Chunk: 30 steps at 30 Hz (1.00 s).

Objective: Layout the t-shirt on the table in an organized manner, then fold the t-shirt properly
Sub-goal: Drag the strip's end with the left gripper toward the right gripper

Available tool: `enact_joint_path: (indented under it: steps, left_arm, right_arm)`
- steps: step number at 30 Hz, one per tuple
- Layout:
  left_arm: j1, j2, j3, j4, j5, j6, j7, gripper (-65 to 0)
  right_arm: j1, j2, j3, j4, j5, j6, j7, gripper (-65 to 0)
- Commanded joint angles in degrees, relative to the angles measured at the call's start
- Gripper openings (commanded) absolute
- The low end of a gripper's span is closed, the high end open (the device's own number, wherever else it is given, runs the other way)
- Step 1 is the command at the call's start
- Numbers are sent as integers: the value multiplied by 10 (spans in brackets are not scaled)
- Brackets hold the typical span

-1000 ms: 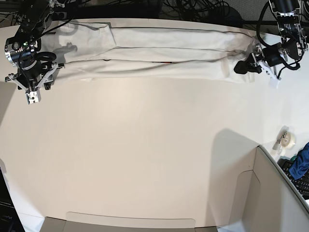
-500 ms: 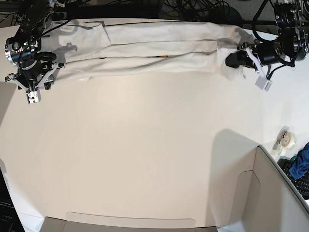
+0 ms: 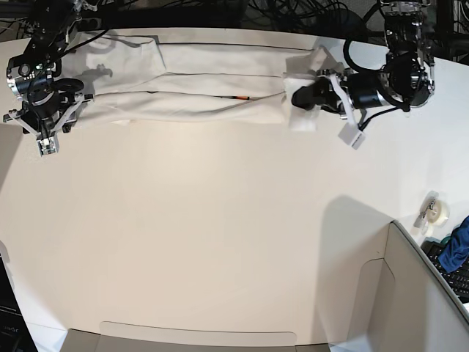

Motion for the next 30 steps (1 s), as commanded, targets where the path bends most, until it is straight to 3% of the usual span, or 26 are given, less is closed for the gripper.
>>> enact_joint_path:
  steps: [1,6,14,19,23,30]
  left_arm:
    - [-17,4,18,20,-17,-1,0,-650]
    - [-66,29,122,29,-13,0,0,-650]
    - [-122,68,210,27,-12,1,0,-650]
    - [-145,97,239,26,-9,1,0,-650]
    - [-152,120,268,26,38,1,0,-650]
    - [-162,126,340,26,86,1,-31,-650]
  right_arm:
    - [7,4,12,11,-12,-1,9,-397]
    - [10,4,67,11,-23,-1,9,-398]
    - [8,9,162,11,-24,-1,6,-398]
    - [-11,9,171,10,-24,-1,7,-398]
    - [-17,9,171,10,-24,-1,7,-398]
    - [-21,9,171,11,-24,-1,7,-398]
